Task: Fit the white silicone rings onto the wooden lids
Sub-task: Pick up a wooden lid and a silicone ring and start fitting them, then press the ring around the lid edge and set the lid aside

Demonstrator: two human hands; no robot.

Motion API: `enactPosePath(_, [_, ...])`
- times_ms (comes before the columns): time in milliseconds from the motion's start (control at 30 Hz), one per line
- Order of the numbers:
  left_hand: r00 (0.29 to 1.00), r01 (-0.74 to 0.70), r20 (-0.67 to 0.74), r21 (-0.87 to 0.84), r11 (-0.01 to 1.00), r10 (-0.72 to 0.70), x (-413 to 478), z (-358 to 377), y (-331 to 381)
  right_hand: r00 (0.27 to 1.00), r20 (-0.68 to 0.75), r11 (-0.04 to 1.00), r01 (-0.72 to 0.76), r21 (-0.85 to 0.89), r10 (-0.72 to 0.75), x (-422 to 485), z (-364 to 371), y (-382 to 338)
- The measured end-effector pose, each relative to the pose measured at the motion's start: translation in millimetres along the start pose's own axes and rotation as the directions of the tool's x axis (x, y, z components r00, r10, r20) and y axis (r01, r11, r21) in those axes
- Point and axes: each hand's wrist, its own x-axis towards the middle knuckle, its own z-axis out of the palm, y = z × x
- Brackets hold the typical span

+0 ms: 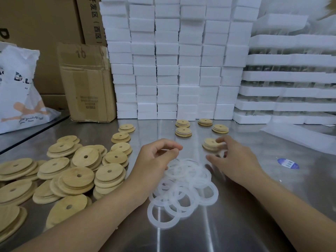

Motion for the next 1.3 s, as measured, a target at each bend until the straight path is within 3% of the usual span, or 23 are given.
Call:
enactPosePath(200, [0.988, -0.149, -0.009, 0.190, 0.971, 0.153, -1.1, 0.8, -0.6, 0.993, 0.062, 0.991, 0.089, 0.103, -0.096, -5.2, 6.2, -7.6])
enactPosePath(333, [0.954, -0.277, 0.001, 0.386, 0.880, 0.300, -3.4, -4.0, 4.1, 0.974, 0.040, 0.967, 0.216, 0.136, -0.224, -8.3, 1.3, -18.1])
enactPosePath(400, [0.904, -0.359, 0.027, 0.590, 0.723, 0.427, -3.5, -11.6, 10.3, 0.959, 0.061, 0.946, 0.261, 0.190, -0.277, -12.7, 1.4, -24.1])
enactPosePath(467, [0.843, -0.366, 0.087, 0.815, 0.448, 0.531, 0.9, -26.4, 18.4, 0.943, 0.077, 0.924, 0.299, 0.237, -0.325, -19.7, 3.9, -30.5])
enactPosePath(500, [0.846, -0.318, 0.114, 0.892, 0.322, 0.520, 4.4, -35.3, 21.7, 0.936, 0.086, 0.915, 0.309, 0.258, -0.341, -23.0, 6.0, -33.4])
enactPosePath(567, [0.922, -0.147, 0.072, 0.974, 0.171, 0.381, 10.8, -53.1, 23.3, 0.930, 0.128, 0.910, 0.298, 0.288, -0.346, -28.8, 9.4, -38.8])
enactPosePath(633, [0.982, 0.023, -0.044, 0.993, 0.113, 0.185, 14.4, -66.1, 20.7, 0.923, 0.184, 0.921, 0.283, 0.268, -0.337, -32.5, 11.8, -42.2])
enactPosePath(700, [0.994, 0.094, -0.099, 0.988, 0.124, 0.036, 15.3, -71.1, 15.0, 0.924, 0.211, 0.934, 0.270, 0.236, -0.320, -34.7, 13.6, -44.2])
enactPosePath(900, [0.994, 0.107, -0.106, 0.956, 0.274, -0.019, 21.1, -75.7, 6.9, 0.947, 0.221, 0.920, 0.140, 0.366, -0.232, -32.9, 17.6, -45.9])
enactPosePath(1033, [0.996, 0.058, -0.080, 0.894, 0.445, 0.029, 22.0, -73.0, 6.8, 0.958, 0.210, 0.904, 0.091, 0.418, -0.194, -31.8, 16.9, -45.0])
enactPosePath(1133, [0.993, -0.076, 0.018, 0.846, 0.527, 0.115, 19.6, -63.6, 8.8, 0.960, 0.210, 0.909, 0.087, 0.407, -0.185, -33.8, 16.0, -47.2])
enactPosePath(1200, [0.994, -0.108, 0.094, 0.849, 0.517, 0.053, 17.4, -58.2, 10.4, 0.965, 0.197, 0.941, 0.103, 0.323, -0.173, -35.2, 14.8, -49.1])
enactPosePath(1300, [0.974, -0.164, 0.202, 0.940, 0.299, -0.099, 14.7, -54.8, 11.3, 0.970, 0.195, 0.957, 0.091, 0.274, -0.148, -35.4, 13.0, -50.9])
